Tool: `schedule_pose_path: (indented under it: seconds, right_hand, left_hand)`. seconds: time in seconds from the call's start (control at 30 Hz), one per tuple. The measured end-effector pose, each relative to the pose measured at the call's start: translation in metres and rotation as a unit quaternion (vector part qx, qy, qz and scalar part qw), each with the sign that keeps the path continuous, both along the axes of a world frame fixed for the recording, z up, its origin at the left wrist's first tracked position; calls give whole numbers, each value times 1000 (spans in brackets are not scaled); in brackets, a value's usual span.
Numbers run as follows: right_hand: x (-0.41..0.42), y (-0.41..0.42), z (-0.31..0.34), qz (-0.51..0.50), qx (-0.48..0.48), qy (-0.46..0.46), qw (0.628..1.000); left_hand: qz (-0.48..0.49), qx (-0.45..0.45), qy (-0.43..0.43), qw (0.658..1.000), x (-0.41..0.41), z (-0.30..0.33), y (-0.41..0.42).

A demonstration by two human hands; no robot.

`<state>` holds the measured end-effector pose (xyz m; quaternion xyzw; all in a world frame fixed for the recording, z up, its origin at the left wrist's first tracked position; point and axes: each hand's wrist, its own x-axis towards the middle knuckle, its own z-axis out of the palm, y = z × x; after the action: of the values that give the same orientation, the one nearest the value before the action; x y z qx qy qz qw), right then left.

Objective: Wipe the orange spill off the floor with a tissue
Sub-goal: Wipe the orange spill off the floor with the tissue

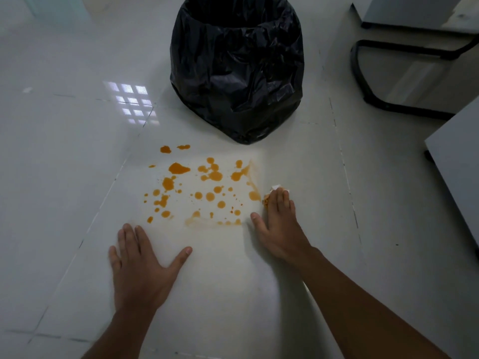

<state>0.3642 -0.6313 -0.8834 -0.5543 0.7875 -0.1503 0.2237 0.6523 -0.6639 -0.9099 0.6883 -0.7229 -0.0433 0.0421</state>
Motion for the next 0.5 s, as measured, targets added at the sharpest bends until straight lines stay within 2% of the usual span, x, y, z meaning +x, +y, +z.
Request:
schedule_pose_path:
  seconds: [0.13,0.23,0.5]
  right_hand:
    - [8,8,0,-33,-56,36,997]
    - [12,20,-2,-68,-14,48,996]
    - [10,8,-1,-5,2,37,999]
  left_hand:
    - [1,6,-2,1000,0,1,1]
    - [-2,8,-6,1000,1,1,0]
    - [-5,18,-5,1000,1,-1,-1]
